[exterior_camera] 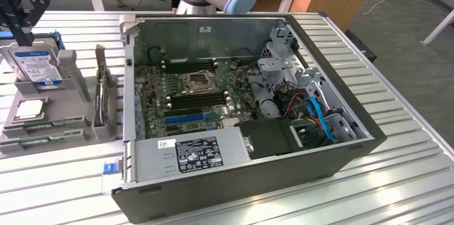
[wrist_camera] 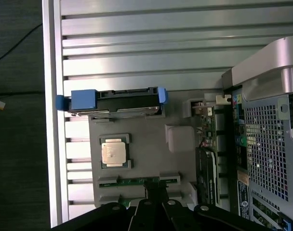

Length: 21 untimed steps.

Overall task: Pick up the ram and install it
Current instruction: 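Reach for the ram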

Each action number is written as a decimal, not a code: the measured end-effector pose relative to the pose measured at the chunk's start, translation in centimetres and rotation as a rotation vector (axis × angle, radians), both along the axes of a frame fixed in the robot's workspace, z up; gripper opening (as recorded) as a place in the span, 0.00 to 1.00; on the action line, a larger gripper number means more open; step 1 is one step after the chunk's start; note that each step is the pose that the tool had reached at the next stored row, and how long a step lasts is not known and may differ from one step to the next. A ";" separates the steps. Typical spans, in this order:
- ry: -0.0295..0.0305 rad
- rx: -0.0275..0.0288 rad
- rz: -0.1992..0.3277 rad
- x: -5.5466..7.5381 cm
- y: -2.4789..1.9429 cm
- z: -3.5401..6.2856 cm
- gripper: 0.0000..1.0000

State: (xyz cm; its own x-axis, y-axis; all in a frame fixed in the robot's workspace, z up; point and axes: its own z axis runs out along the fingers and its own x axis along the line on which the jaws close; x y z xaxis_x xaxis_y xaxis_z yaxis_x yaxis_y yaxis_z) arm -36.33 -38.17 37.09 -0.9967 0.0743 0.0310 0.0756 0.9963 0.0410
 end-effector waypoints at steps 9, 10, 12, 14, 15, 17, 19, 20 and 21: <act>0.0001 -0.0001 0.000 0.0 -0.28 0.01 0.10; 0.0001 0.0000 0.000 0.0 -0.35 0.01 0.10; 0.0000 0.0001 0.000 0.0 -0.51 0.00 0.10; 0.0001 0.0000 0.000 0.0 -0.65 0.00 0.10; 0.0000 0.0000 0.000 0.0 -0.72 0.00 0.10; 0.0001 0.0000 0.000 0.0 -0.84 0.00 0.10; 0.0001 0.0000 0.000 0.0 -0.96 0.00 0.10; 0.0001 0.0000 0.000 0.0 -0.97 0.00 0.10; 0.0001 0.0000 0.000 0.0 -0.96 0.01 0.10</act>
